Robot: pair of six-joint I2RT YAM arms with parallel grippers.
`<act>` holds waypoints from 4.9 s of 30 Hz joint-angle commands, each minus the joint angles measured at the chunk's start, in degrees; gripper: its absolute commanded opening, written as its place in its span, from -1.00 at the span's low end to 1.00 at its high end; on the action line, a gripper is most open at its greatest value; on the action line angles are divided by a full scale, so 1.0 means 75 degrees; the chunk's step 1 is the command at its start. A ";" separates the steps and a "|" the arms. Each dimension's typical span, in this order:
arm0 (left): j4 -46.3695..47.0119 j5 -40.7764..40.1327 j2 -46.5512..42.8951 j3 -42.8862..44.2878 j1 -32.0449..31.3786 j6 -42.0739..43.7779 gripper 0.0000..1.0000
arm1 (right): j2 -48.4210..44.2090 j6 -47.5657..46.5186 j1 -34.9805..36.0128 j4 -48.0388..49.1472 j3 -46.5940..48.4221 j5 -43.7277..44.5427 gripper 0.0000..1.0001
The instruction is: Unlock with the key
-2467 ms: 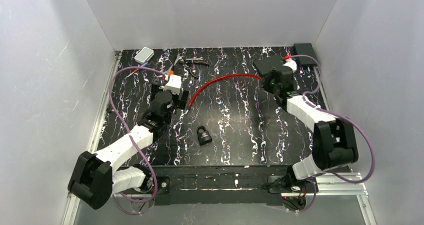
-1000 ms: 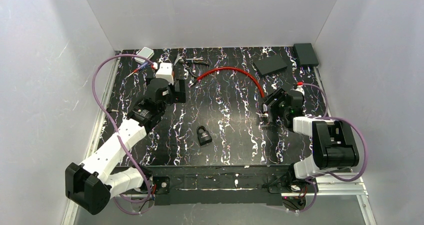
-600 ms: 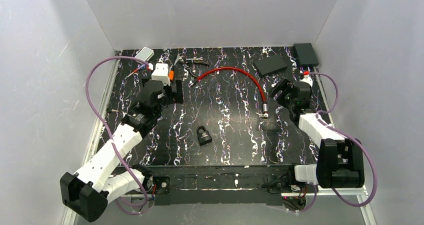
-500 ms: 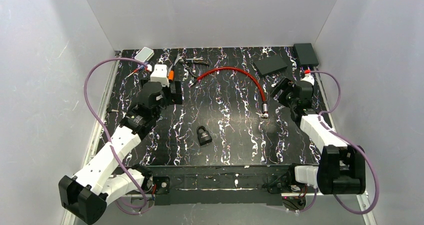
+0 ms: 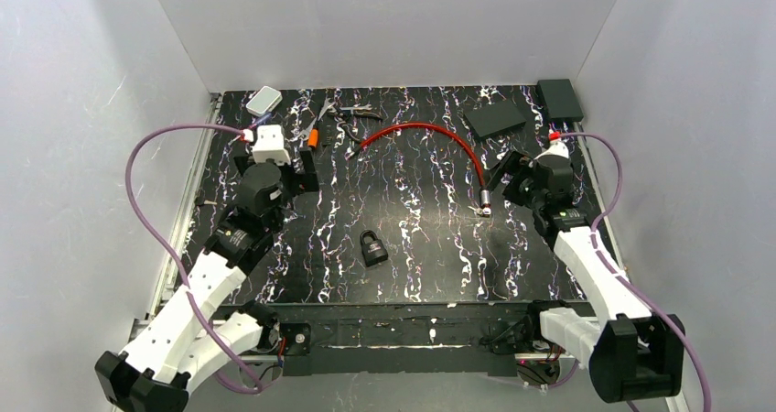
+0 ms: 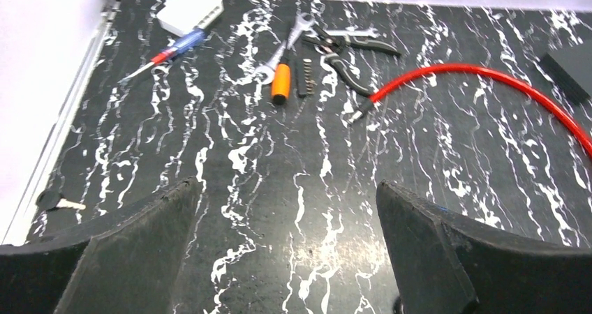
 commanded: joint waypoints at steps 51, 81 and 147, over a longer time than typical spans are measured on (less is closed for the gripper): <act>-0.3175 -0.0542 0.6775 0.3868 0.6017 -0.4104 0.87 | 0.0170 0.1107 0.4818 -0.0466 0.0134 0.1111 0.90; -0.2272 0.1002 0.7777 0.3266 0.7257 -0.4597 0.42 | 0.0333 0.1165 0.4853 -0.0105 -0.0178 0.0539 0.88; -0.0943 -0.1076 0.9009 0.3358 0.6353 0.3047 -0.52 | -0.1361 0.0565 0.4849 -0.0292 -0.0940 -0.0381 0.85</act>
